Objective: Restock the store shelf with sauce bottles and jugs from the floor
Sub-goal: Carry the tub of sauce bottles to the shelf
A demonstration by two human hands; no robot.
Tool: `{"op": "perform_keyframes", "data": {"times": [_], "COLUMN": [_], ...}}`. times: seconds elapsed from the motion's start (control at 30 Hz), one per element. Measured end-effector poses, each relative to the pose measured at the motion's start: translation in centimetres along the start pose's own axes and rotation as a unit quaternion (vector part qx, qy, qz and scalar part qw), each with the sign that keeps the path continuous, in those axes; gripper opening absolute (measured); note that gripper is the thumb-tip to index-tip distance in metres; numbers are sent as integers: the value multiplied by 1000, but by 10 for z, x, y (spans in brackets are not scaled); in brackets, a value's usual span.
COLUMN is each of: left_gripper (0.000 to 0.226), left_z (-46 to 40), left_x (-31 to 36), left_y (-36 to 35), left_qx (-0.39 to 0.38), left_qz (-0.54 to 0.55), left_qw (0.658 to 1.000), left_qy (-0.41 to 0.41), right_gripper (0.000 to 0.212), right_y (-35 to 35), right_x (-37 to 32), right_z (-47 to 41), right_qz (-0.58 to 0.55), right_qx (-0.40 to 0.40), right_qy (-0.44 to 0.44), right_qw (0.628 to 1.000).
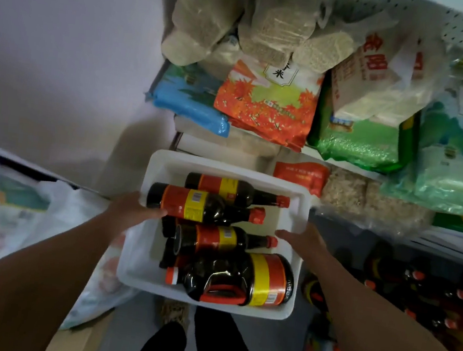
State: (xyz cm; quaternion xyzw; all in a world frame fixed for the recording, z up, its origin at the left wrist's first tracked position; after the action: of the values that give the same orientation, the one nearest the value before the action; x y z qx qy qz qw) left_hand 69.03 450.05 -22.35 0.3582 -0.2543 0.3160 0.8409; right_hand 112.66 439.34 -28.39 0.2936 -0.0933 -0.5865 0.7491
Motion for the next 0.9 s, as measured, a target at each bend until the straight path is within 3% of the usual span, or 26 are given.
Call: {"op": "perform_keyframes", "data": {"times": [0.17,0.27,0.43,0.57,0.8,0.9], "left_gripper": [29,47,65,69,60,74], "left_z": [-54,-77,-112,-138,-138,-117], "left_x": [8,7,8,5,2,11], "left_y": [-10,-11,-13,-18,-27,-31], "left_qx": [-16,-10,7,16,73,92], "left_qz": [-1,-9,-37,-51,-56,-53], "left_qw": [1000,1000,999,998,996,994], "left_qy": [-2,6,22,36,15,10], "right_gripper": [115,92,104,83,91,96], "right_y": [-3,-4,-6,-9,-12,-11], "right_x": [-26,-35,-40,-45,-39,-42], "right_z": [-23,-36,-62,-70,-77,-59], "right_qz": [2,-11,-2,-17,-24,-16], "right_qx": [5,14,18,28,39,38], "right_qy": [-10,-28,-43,-47,-48,-41], "right_qw": [1000,999,999,998,998,998]}}
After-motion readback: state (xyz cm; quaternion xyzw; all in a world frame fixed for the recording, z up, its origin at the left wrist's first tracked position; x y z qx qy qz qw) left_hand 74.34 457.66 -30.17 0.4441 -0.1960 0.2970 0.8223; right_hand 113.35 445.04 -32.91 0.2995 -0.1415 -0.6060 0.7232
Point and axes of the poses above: each hand's wrist, its own z-axis away from the middle knuckle, its own y-axis out of the back of the hand, x = y × z, the point moved 5 cm from there along -z, towards the middle knuckle, and after that the axes turned 14 degrees about -y, right-handed, at the moved point
